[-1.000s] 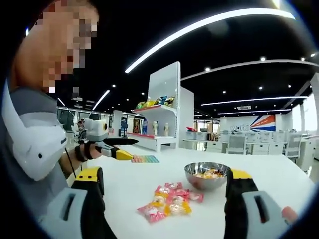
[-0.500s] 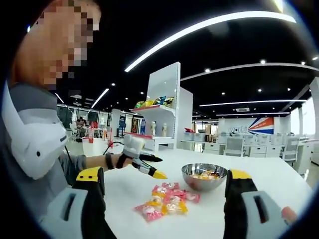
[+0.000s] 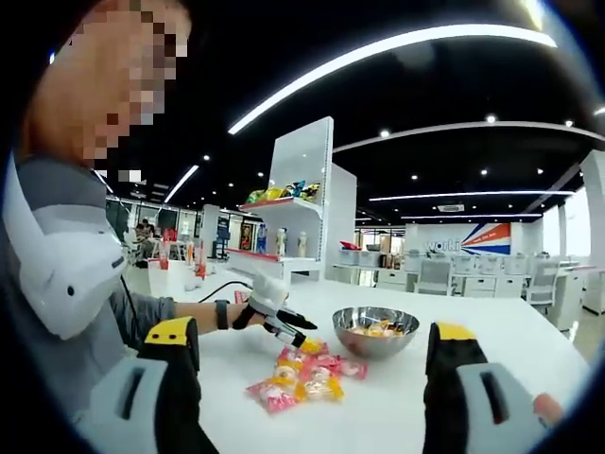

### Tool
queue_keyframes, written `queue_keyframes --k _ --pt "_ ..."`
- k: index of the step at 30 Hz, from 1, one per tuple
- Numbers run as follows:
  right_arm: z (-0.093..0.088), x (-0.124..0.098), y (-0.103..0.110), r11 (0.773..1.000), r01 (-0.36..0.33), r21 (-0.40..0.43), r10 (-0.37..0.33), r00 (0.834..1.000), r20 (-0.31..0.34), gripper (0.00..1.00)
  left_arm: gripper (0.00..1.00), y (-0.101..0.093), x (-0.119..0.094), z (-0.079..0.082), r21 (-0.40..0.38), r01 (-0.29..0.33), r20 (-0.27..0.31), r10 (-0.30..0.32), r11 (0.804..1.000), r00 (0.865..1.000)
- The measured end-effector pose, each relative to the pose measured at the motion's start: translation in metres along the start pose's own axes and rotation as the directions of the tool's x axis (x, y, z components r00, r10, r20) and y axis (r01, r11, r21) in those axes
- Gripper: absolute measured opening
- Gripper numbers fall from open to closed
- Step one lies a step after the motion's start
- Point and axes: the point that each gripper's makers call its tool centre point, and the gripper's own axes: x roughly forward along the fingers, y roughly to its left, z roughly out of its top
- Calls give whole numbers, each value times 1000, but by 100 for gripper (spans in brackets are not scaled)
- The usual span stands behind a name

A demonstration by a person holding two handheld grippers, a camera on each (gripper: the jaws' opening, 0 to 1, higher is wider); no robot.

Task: Pick up the marshmallows scattered on the table and place them into the bowl on the table

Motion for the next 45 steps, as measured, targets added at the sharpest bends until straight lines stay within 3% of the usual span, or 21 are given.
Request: queue_keyframes --k 3,11,18,26,34,45 --pt "-1 2 1 1000 -4 1 4 1000 -2 94 48 0 4 -9 10 19 -30 -19 1000 999" --pt "-8 6 2 1000 -3 -11 3 1000 -24 93 40 5 3 -13 18 16 -42 -15 1000 999" --pt "-7 4 2 1000 1 -12 -1 1000 -23 92 34 -1 11 -12 71 46 -1 -46 996 999" --pt "-11 3 -1 1000 10 -23 -11 999 -42 91 26 -5 9 -12 118 39 20 -42 992 999" --pt "-14 4 -1 999 12 -33 -14 999 -52 91 23 -5 5 -13 96 34 43 -38 995 998" --pt "-16 1 -1 999 17 -45 -20 998 -58 90 23 -4 -8 -8 167 -3 44 -4 986 999"
